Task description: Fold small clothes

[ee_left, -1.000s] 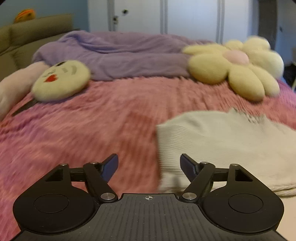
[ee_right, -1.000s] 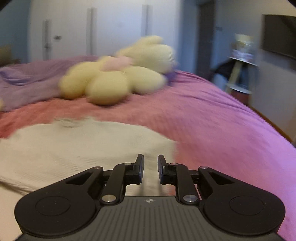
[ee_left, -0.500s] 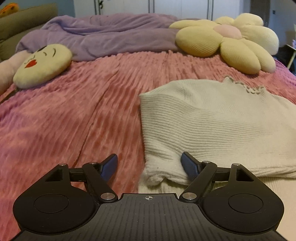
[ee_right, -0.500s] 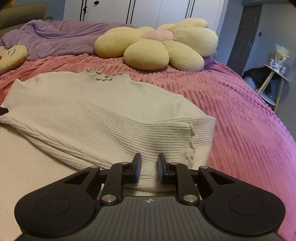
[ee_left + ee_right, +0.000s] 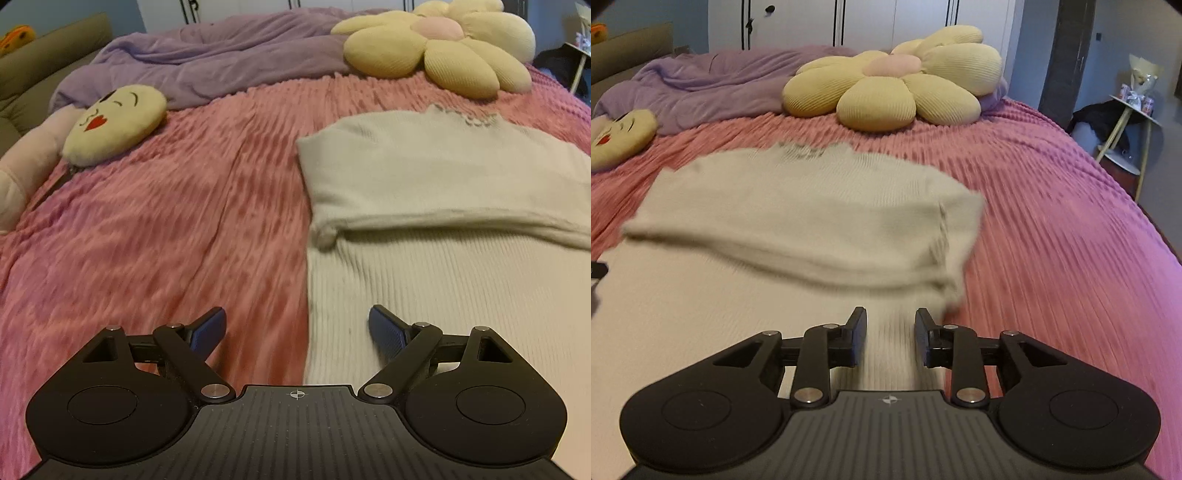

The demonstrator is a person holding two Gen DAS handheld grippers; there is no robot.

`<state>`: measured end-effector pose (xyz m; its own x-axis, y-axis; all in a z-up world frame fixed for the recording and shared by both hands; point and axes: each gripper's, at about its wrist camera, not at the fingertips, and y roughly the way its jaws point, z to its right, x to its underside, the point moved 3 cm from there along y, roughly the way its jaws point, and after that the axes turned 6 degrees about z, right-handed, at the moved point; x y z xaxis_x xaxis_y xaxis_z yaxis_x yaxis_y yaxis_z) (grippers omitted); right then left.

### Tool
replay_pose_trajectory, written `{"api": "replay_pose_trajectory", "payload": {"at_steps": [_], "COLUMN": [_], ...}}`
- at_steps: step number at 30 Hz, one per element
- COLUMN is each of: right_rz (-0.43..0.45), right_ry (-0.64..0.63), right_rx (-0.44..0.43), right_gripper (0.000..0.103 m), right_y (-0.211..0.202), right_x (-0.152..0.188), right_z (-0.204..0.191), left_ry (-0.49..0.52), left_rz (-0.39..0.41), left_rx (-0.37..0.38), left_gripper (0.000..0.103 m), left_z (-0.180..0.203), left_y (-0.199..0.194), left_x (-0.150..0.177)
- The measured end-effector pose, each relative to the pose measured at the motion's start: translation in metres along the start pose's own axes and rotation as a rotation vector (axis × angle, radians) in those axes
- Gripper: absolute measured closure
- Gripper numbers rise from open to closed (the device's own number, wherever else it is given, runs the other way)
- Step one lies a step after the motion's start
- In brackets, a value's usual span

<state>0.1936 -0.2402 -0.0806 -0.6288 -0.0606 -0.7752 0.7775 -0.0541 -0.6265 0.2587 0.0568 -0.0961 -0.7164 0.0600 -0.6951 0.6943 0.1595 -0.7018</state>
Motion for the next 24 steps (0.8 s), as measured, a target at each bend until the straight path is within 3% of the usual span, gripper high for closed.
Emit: {"api": "replay_pose_trajectory", "payload": {"at_steps": [4,13,24], "right_rz": [-0.011,-0.018,0.082], "right_ry": [-0.008,0.053,0.095], "right_rx": [-0.006,-0.042,-0.011], "right_gripper": [0.075,0.075,0.076], "right_y": [-0.019,-0.012,0.037], "right_x": [0.012,0.009,-0.041], "right_z": [0.002,-0.009,-0.018], "left_ry": [-0.015,-0.021,-0.097], "left_rz": [0.003,0.038,0.097], "left_rx": [0.008,0.037,0.035], "left_gripper": [0.014,0.011,0.011], "left_z": [0.003,0.015,0.029], "left_y": [-0.011,-0.017,0.029], "left_x": [-0.001,-0.015,-0.054]}}
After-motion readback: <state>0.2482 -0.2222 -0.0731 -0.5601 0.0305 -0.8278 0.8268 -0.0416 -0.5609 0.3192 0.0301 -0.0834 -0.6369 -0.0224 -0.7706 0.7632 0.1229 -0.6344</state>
